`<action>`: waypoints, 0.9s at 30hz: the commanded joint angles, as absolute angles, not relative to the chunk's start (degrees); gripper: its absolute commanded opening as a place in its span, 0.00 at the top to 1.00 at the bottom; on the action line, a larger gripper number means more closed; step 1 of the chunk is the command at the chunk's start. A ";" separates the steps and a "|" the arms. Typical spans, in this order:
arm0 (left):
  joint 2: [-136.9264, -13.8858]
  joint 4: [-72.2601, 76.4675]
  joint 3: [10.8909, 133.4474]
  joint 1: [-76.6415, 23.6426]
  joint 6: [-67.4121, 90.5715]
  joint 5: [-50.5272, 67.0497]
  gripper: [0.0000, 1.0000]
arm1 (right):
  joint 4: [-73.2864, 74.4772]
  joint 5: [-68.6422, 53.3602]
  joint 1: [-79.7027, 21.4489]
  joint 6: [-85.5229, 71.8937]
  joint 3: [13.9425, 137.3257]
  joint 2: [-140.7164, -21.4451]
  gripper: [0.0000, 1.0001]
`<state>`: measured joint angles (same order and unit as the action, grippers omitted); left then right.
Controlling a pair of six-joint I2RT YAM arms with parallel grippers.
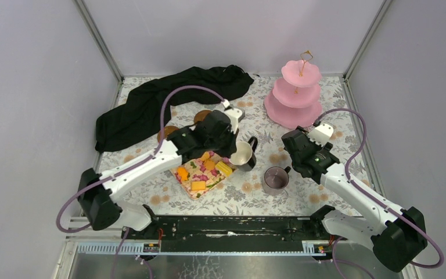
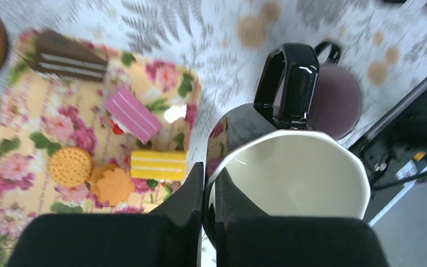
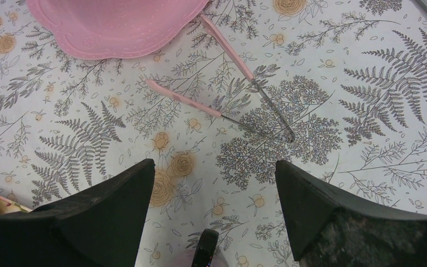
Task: Serve the afternoon tea
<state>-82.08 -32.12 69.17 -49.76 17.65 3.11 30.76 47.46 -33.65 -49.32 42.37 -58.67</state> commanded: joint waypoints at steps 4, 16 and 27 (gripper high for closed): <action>-75.27 -29.92 76.58 -48.33 22.43 -17.00 1.00 | 30.26 48.63 -34.03 -49.42 45.35 -58.51 0.13; -77.22 -21.88 70.11 -20.27 40.34 -22.17 1.00 | 29.58 46.80 -34.03 -49.55 45.88 -59.52 0.13; -84.41 -27.68 69.23 -6.55 42.28 -22.94 1.00 | 28.83 45.06 -34.04 -49.98 46.12 -60.85 0.13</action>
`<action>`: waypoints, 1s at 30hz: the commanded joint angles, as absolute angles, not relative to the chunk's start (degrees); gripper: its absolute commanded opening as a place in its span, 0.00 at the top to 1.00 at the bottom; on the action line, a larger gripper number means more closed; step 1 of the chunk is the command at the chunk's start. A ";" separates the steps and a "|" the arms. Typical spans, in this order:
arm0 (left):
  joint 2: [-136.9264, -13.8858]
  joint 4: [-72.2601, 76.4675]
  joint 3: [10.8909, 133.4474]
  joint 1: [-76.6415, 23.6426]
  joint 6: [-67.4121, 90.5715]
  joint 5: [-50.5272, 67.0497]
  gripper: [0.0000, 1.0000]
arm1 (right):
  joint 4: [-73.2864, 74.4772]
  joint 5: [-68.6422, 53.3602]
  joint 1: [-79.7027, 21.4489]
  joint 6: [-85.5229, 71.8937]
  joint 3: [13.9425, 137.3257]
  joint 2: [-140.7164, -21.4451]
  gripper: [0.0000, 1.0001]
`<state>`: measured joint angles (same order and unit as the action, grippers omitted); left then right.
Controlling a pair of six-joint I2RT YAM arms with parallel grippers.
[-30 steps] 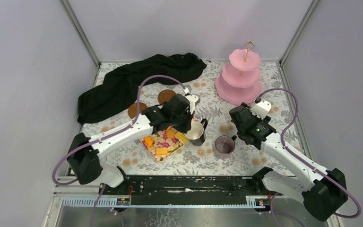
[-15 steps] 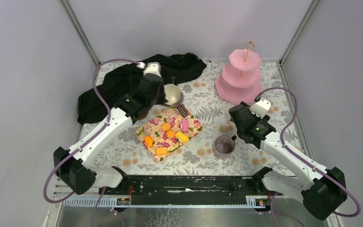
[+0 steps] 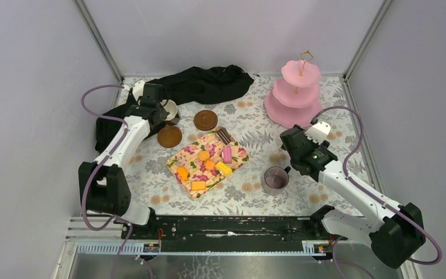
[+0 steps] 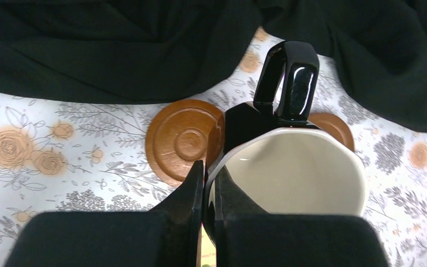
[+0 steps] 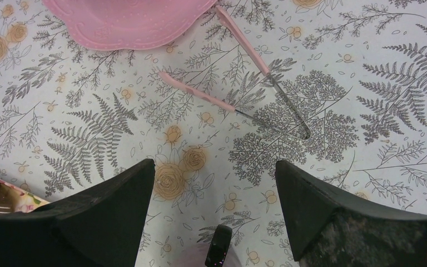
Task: Serve the afternoon tea
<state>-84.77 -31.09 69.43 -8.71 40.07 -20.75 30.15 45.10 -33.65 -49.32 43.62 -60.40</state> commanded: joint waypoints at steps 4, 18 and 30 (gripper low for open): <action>-85.32 -28.24 67.75 -5.38 42.55 -24.08 1.00 | 28.74 44.98 -34.01 -49.80 46.29 -61.33 0.13; -86.56 -35.83 71.21 -4.32 43.10 -21.45 1.00 | 28.15 44.46 -34.06 -50.30 47.11 -61.65 0.13; -88.59 -34.92 69.15 -1.17 41.57 -17.09 1.00 | 27.61 44.41 -34.01 -49.32 47.21 -61.54 0.13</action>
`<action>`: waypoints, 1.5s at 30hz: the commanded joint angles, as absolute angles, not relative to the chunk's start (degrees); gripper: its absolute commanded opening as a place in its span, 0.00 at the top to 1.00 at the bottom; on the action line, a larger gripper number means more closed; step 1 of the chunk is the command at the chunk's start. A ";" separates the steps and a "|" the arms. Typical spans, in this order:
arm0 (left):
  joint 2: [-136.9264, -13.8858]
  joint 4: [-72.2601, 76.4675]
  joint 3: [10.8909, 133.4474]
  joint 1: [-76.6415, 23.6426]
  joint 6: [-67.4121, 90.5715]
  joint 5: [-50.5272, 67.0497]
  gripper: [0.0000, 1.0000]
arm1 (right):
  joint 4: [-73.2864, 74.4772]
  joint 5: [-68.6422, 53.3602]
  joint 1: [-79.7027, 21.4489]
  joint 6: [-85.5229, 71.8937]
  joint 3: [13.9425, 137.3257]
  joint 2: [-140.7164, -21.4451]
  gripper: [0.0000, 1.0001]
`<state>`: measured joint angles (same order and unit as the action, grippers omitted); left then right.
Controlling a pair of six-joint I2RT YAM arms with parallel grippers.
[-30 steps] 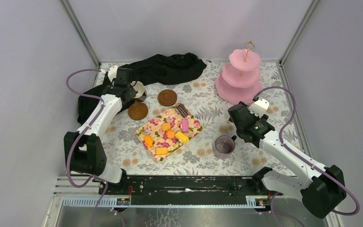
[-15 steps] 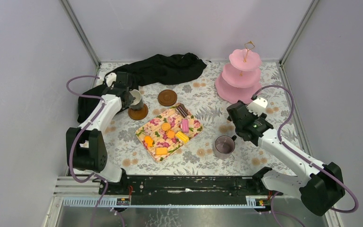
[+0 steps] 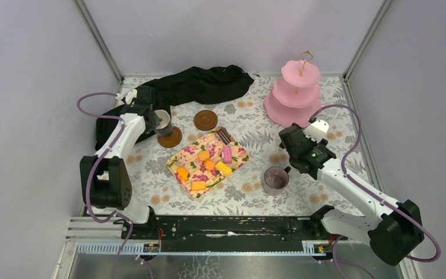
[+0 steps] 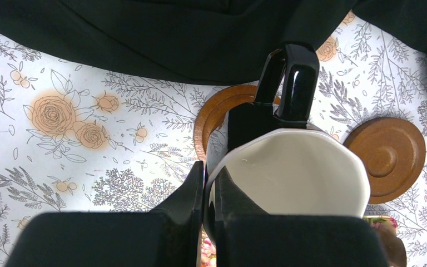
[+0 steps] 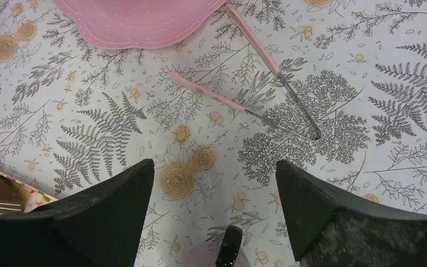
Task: Serve the afternoon tea
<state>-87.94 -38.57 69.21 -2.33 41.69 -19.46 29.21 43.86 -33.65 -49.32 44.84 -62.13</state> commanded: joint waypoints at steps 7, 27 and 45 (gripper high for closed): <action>-89.62 -34.28 69.46 -0.76 40.15 -15.18 1.00 | 27.18 44.11 -34.02 -50.07 46.81 -62.39 0.13; -92.09 -33.40 68.52 -0.53 40.11 -14.43 1.00 | 26.26 43.55 -34.02 -50.95 45.63 -63.46 0.12; -93.49 -34.46 69.22 -0.57 38.76 -15.67 0.86 | 25.75 43.00 -34.04 -51.00 45.02 -63.66 0.12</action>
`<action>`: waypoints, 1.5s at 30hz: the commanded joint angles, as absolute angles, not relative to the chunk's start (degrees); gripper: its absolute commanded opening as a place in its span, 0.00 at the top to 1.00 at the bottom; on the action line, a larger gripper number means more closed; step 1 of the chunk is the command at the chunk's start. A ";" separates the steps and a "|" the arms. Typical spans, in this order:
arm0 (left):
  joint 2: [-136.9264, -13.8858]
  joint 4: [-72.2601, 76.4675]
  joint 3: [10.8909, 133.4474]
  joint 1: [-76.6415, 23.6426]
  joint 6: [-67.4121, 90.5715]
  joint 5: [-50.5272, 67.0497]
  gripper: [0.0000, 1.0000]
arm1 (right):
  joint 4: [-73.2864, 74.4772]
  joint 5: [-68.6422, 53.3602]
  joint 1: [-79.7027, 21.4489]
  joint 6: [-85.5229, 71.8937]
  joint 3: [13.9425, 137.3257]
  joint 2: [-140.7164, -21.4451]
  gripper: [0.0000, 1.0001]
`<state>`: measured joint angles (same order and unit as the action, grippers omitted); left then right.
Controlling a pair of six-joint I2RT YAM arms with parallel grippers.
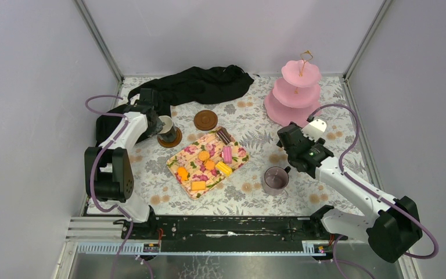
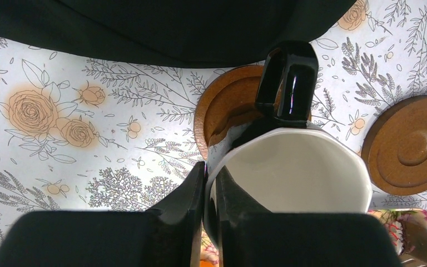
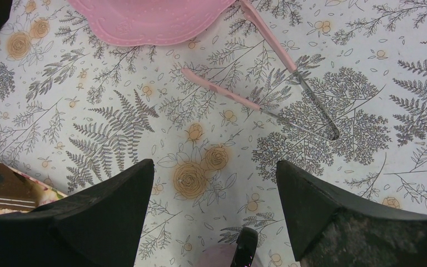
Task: Serve the afternoon tea
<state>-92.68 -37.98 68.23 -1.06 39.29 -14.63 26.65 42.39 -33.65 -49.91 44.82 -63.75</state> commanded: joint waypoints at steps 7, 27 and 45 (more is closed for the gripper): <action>-92.91 -32.47 68.56 -0.53 39.11 -14.25 0.71 | 25.68 42.86 -34.02 -50.99 44.96 -63.54 0.12; -80.09 -25.01 65.12 -0.60 42.02 -12.34 0.25 | 27.56 43.35 -34.04 -49.82 46.84 -63.25 0.12; -55.42 -28.28 58.88 -46.21 44.45 -26.32 0.21 | 25.98 43.97 -34.03 -49.96 50.71 -61.86 0.11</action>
